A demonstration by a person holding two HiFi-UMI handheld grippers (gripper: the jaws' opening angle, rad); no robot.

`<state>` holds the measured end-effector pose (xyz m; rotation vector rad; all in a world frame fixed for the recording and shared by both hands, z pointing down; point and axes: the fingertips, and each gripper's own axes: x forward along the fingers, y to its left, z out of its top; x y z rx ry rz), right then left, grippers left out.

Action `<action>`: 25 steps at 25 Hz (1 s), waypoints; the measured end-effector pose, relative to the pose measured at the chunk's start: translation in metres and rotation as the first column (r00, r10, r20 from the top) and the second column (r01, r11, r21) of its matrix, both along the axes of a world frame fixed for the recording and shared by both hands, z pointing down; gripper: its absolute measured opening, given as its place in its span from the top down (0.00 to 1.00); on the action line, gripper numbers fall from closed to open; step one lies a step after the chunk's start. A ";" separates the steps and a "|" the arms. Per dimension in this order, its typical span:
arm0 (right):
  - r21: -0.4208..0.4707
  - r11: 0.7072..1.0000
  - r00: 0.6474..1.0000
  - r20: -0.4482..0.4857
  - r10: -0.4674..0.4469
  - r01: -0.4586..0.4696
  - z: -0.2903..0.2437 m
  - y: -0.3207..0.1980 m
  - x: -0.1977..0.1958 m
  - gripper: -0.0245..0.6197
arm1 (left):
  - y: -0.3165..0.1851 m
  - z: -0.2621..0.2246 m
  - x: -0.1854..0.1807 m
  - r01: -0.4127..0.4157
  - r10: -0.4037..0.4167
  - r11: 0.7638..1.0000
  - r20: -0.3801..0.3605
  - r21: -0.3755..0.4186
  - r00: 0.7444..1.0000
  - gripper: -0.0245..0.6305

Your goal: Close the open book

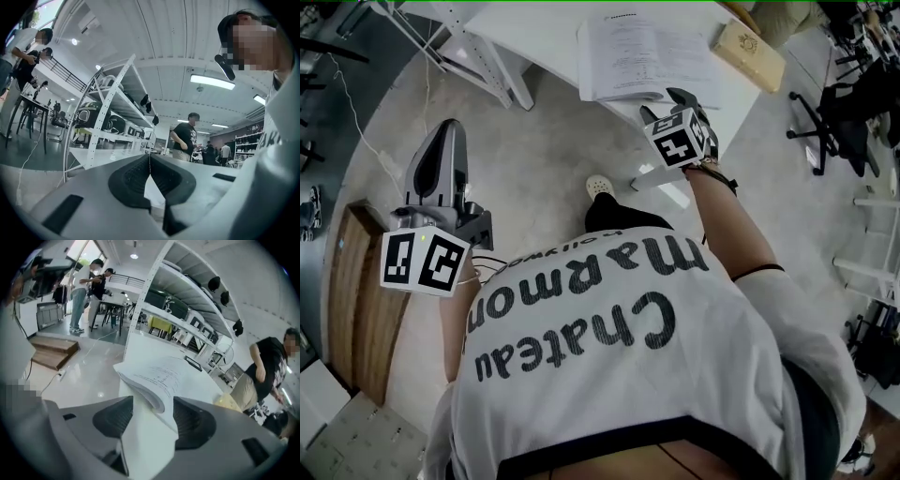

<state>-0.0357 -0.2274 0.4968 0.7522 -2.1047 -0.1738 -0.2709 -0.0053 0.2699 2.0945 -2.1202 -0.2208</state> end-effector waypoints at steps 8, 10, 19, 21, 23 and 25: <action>0.104 0.985 0.970 -0.218 -0.109 0.135 0.014 -0.016 -0.018 0.56 | -0.007 0.009 -0.014 0.036 -0.037 0.999 -0.024 -0.019 0.999 0.93; 0.132 0.975 0.955 -0.263 -0.139 0.178 0.014 -0.016 -0.022 0.55 | -0.008 0.010 -0.015 0.040 -0.041 0.999 -0.025 -0.018 0.999 0.93; 0.189 0.897 0.834 -0.481 -0.270 0.399 0.029 -0.010 -0.039 0.53 | -0.009 0.014 -0.020 0.069 -0.070 0.997 -0.032 -0.020 0.997 0.93; 0.189 0.893 0.828 -0.489 -0.274 0.407 0.032 -0.010 -0.041 0.53 | -0.008 0.015 -0.020 0.078 -0.078 0.997 -0.034 -0.020 0.996 0.93; 0.193 0.889 0.825 -0.492 -0.279 0.416 0.034 -0.011 -0.044 0.53 | -0.007 0.016 -0.021 0.086 -0.087 0.996 -0.034 -0.020 0.996 0.93; 0.190 0.883 0.817 -0.499 -0.289 0.428 0.036 -0.010 -0.047 0.53 | -0.005 0.016 -0.022 0.094 -0.094 0.995 -0.034 -0.021 0.995 0.93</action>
